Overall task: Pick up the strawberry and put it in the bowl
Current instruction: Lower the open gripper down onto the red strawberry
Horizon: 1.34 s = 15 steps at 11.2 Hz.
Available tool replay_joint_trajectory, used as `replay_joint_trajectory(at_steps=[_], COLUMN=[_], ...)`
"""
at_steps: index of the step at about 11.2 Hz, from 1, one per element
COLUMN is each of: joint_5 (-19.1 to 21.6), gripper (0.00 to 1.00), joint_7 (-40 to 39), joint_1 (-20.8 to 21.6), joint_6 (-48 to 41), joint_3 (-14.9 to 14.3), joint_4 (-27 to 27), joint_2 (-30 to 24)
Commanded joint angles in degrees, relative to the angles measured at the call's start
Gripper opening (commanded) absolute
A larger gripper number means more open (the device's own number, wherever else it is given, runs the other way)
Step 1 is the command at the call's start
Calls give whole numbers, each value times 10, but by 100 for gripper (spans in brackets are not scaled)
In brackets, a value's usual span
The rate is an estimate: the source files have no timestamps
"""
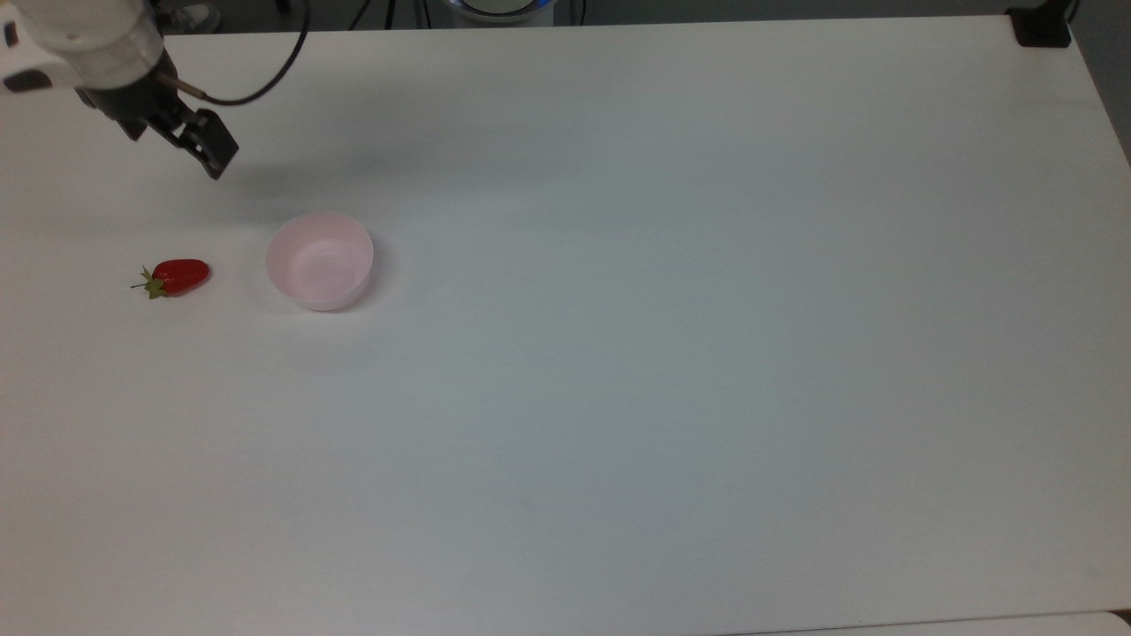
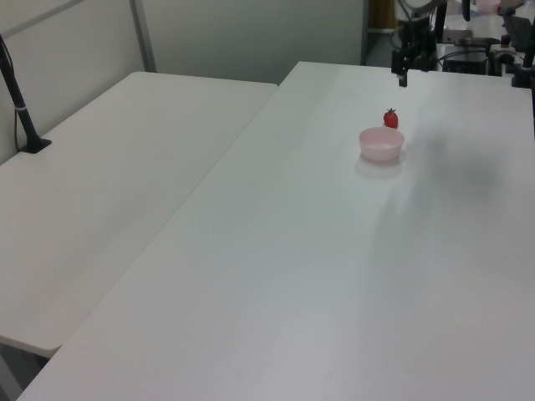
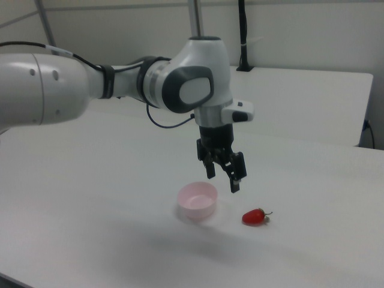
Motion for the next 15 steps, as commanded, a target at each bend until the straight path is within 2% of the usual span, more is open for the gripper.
replay_joint_trajectory(at_steps=[1, 4, 9, 11, 13, 15], joint_5=[4, 15, 27, 28, 29, 27], gripper=[100, 94, 92, 81, 64, 56], joint_7=[-2, 30, 239, 263, 282, 282], joint_1=[-1, -15, -31, -33, -33, -32], joint_6=[39, 79, 185, 215, 239, 243], joint_3=[0, 0, 0, 0, 0, 0], joint_4=[-8, -6, -4, -4, -4, -4], joint_2=[29, 63, 110, 129, 142, 149])
